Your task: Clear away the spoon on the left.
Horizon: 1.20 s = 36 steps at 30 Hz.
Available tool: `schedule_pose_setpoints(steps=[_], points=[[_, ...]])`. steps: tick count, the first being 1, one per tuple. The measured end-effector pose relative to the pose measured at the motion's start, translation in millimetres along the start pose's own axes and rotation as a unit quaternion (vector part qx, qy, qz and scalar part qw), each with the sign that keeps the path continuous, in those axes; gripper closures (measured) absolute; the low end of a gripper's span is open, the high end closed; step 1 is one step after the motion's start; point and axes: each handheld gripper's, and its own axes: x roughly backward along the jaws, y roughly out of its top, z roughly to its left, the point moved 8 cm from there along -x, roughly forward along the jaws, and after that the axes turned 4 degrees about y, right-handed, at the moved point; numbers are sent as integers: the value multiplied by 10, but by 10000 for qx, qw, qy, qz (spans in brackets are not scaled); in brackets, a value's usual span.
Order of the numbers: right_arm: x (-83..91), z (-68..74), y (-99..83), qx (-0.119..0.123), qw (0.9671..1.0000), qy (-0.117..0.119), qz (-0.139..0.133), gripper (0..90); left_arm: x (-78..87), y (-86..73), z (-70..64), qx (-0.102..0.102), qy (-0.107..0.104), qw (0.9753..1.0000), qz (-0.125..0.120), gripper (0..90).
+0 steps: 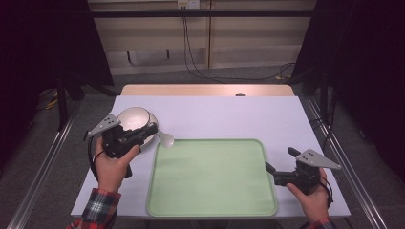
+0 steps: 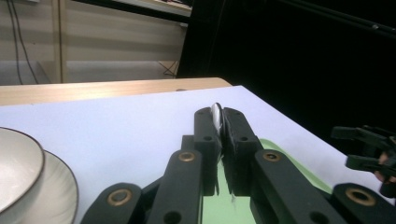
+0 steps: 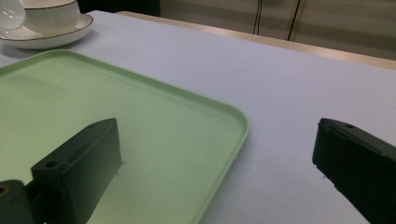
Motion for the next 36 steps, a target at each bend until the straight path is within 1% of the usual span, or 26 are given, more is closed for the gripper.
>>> schedule_pose_setpoints(steps=[1, 3, 4, 5, 6, 7, 8, 9, 10, 12, 14, 15, 17, 18, 19, 20, 21, 22, 23, 25, 27, 30, 33, 34, 35, 36], points=[[-7, 4, 2, 19, 10000, 9, 4, 7, 6, -9, -15, -1, -59, 10000, 4, 850], [-24, 17, 2, 32, 10000, 33, 15, 7, 21, -34, -35, -46, -38, 10000, 38, 850], [-36, 29, 13, 68, 10000, 51, 8, 7, 32, -48, -52, -79, -88, 9999, 66, 850], [-36, 29, 13, 68, 10000, 51, 8, 7, 37, -51, -68, -43, -100, 9999, 41, 850], [-48, 34, 30, 98, 9999, 27, -12, 6, 52, -68, -79, -67, -79, 9999, 96, 850], [-48, 34, 30, 98, 9999, 27, -12, 6, 55, -73, -95, -30, -155, 9998, 72, 850], [-56, 34, 39, 126, 9999, 16, -31, 6, 67, -88, -104, -47, -192, 9998, 98, 850], [-64, 43, 42, 123, 9999, 27, -24, 6, 75, -103, -113, -50, -202, 9997, 115, 850], [-90, 61, 41, 188, 9998, 60, -7, 4, 89, -136, -138, -52, -219, 9996, 165, 850], [-104, 72, 37, 233, 9997, 82, 12, 4, 94, -153, -152, -38, -222, 9996, 181, 850], [-114, 78, 45, 253, 9996, 79, -3, 4, 102, -188, -186, -19, -284, 9993, 225, 850], [-114, 78, 45, 253, 9996, 79, -3, 4, 103, -202, -191, -24, -261, 9993, 252, 850], [-120, 80, 61, 262, 9996, 110, -46, 3, 97, -242, -209, -12, -324, 9990, 300, 850], [-120, 80, 61, 262, 9996, 110, -46, 3, 96, -266, -211, -42, -349, 9987, 356, 850], [-122, 77, 67, 273, 9995, 112, -64, 3, 91, -286, -215, -25, -300, 9988, 375, 850], [-129, 81, 75, 257, 9996, 119, -72, 3, 86, -321, -220, -18, -303, 9987, 408, 850], [-129, 81, 75, 257, 9996, 119, -72, 3, 86, -321, -220, -18, -303, 9987, 408, 850], [-135, 82, 76, 271, 9995, 112, -70, 3, 83, -336, -232, 22, -375, 9985, 396, 850], [-145, 83, 79, 306, 9994, 109, -75, 4, 81, -353, -235, 9, -426, 9982, 415, 850], [-156, 90, 79, 320, 9994, 108, -65, 4, 76, -390, -245, 11, -462, 9978, 478, 850], [-166, 97, 77, 357, 9993, 136, -49, 4, 69, -416, -254, 18, -475, 9975, 515, 850], [-182, 92, 77, 347, 9993, 115, -37, 4, 62, -440, -270, 59, -501, 9969, 597, 850], [-184, 93, 88, 358, 9992, 134, -75, 4, 59, -452, -288, 20, -523, 9964, 667, 850], [-180, 94, 90, 358, 9992, 132, -80, 4, 56, -465, -297, 36, -523, 9962, 699, 850], [-178, 96, 89, 367, 9992, 145, -78, 4, 44, -485, -307, 40, -564, 9958, 714, 850], [-179, 96, 89, 370, 9992, 145, -81, 5, 39, -500, -310, 29, -541, 9958, 744, 849]])
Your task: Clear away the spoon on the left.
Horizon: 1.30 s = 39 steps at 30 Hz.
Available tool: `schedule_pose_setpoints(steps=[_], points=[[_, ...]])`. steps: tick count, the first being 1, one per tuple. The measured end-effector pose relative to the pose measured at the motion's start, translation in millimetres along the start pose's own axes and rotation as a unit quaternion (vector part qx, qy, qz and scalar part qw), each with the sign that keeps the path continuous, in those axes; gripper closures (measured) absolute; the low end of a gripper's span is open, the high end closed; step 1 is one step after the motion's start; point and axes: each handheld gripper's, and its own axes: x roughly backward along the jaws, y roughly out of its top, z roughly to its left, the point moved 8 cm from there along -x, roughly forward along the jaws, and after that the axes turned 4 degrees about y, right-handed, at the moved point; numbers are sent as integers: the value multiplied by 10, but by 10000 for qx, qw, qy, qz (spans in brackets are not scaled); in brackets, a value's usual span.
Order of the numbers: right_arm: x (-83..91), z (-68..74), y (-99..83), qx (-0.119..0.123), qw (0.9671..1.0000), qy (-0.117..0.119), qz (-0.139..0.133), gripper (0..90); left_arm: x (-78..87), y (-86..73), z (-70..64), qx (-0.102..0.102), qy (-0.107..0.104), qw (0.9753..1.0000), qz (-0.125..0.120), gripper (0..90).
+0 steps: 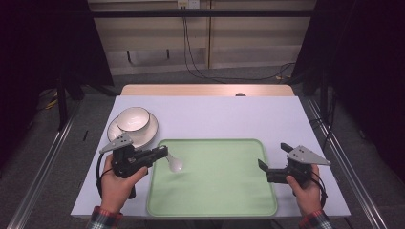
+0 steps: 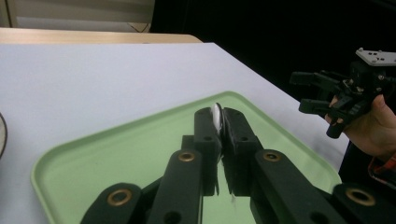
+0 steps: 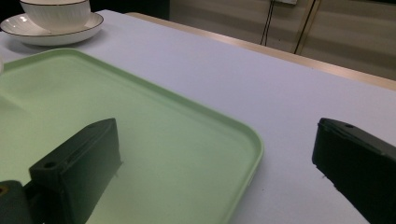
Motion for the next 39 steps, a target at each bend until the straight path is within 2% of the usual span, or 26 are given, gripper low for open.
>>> schedule_pose_setpoints(steps=[6, 12, 25, 39], points=[[-9, 7, -4, 20, 10000, 3, 28, 5, -45, -71, -28, -33, -93, 9998, 142, 850], [-7, 13, -6, 25, 10000, 22, 44, 6, -41, -117, -25, -16, -58, 9997, 230, 849], [-12, 18, -6, 64, 10000, 40, 49, 6, -73, -203, -123, -21, -245, 9989, 401, 849], [-14, 30, 0, 101, 9999, 34, 67, 8, -47, -256, -144, 53, -257, 9986, 455, 849]])
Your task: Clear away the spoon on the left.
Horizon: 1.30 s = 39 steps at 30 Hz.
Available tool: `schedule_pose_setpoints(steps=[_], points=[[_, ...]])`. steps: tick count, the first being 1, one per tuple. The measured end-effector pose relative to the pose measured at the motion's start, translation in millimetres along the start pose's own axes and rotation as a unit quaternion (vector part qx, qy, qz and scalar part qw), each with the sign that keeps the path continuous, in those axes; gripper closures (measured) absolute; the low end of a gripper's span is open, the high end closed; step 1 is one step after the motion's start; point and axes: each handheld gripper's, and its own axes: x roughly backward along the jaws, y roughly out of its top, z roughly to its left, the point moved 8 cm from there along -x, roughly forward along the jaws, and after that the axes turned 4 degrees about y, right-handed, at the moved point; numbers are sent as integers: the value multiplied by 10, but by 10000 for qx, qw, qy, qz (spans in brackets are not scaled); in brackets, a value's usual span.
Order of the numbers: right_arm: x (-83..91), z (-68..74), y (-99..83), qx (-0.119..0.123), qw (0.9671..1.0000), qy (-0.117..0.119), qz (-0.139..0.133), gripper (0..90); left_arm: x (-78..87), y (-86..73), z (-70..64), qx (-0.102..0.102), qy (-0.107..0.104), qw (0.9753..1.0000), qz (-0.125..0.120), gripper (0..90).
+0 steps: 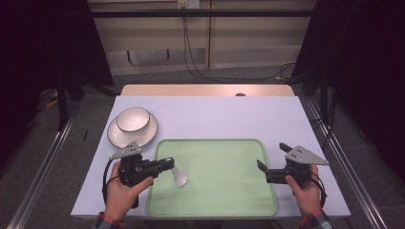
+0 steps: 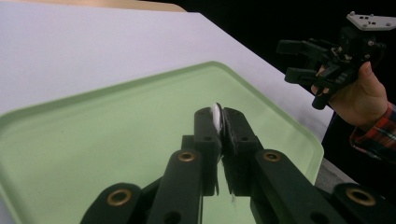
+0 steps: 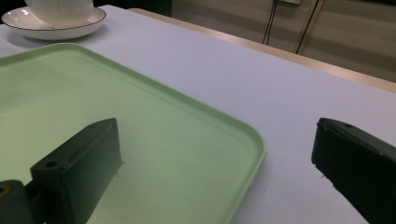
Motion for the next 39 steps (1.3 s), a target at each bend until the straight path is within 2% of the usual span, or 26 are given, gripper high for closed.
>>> schedule_pose_setpoints(steps=[5, 9, 13, 17, 19, 22, 24, 27, 29, 34, 39], points=[[-1, 15, 4, 18, 10000, 48, -3, 8, -1, -34, -28, 5, -81, 9999, 80, 848], [-5, 17, 1, 19, 10000, 33, 18, 11, -23, -59, -21, 88, -105, 9999, 97, 848], [-6, 17, 2, 9, 10000, 44, 7, 11, -27, -64, -6, 205, -136, 9997, 59, 848], [-7, 17, 1, 20, 10000, 38, 14, 11, -32, -66, 23, 219, -113, 9997, 20, 845], [-12, 16, 2, 31, 10000, 46, 8, 11, -44, -63, 49, 201, -75, 9998, -10, 841], [-16, 26, 1, 29, 9999, 108, 21, 13, -58, -63, 108, 29, 66, 10000, -4, 823], [-18, 28, -1, 44, 9999, 98, 29, 14, -67, -64, 137, 80, 85, 9999, -36, 816], [-18, 32, -5, 43, 9999, 82, 47, 15, -76, -71, 190, -9, 206, 9998, -39, 797], [-20, 35, -5, 56, 9999, 99, 43, 15, -84, -69, 207, 2, 220, 9997, -60, 793], [-18, 34, -11, 66, 9999, 92, 67, 15, -125, -72, 242, -176, 316, 9993, -47, 775], [-16, 38, -16, 61, 9999, 94, 82, 16, -167, -79, 272, -228, 387, 9990, -17, 764]])
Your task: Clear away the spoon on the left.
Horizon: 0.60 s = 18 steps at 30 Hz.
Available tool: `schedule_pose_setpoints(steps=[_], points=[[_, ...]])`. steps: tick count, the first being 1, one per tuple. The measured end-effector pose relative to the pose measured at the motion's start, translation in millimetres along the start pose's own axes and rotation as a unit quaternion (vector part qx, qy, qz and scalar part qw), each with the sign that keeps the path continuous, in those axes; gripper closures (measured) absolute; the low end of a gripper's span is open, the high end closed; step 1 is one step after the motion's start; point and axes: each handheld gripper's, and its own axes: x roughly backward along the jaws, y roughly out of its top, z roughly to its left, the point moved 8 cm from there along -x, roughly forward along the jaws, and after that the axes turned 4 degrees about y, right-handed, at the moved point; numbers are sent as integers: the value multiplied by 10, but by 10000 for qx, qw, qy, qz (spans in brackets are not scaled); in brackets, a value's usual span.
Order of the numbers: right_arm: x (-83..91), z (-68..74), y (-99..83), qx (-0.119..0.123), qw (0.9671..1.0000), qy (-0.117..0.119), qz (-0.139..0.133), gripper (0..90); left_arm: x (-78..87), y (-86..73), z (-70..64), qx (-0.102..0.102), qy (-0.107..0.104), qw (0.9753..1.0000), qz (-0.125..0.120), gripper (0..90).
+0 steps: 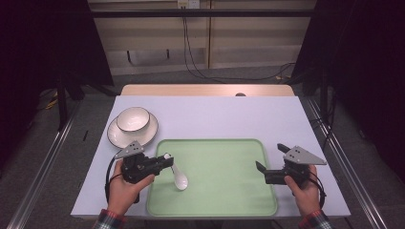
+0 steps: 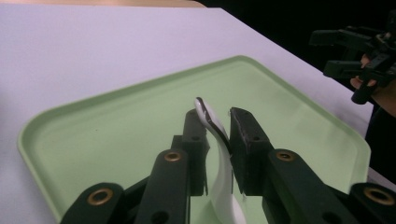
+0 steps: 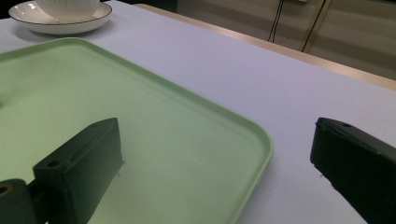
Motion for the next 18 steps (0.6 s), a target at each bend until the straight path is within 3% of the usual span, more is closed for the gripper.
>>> schedule_pose_setpoints(steps=[6, 18], points=[[10, 5, -1, 24, 10000, 5, -14, 16, -56, -8, 35, -98, 60, 9999, 36, 757], [16, 16, -13, 66, 10000, 12, 27, 16, -158, -19, 109, -90, 150, 9998, 76, 735]])
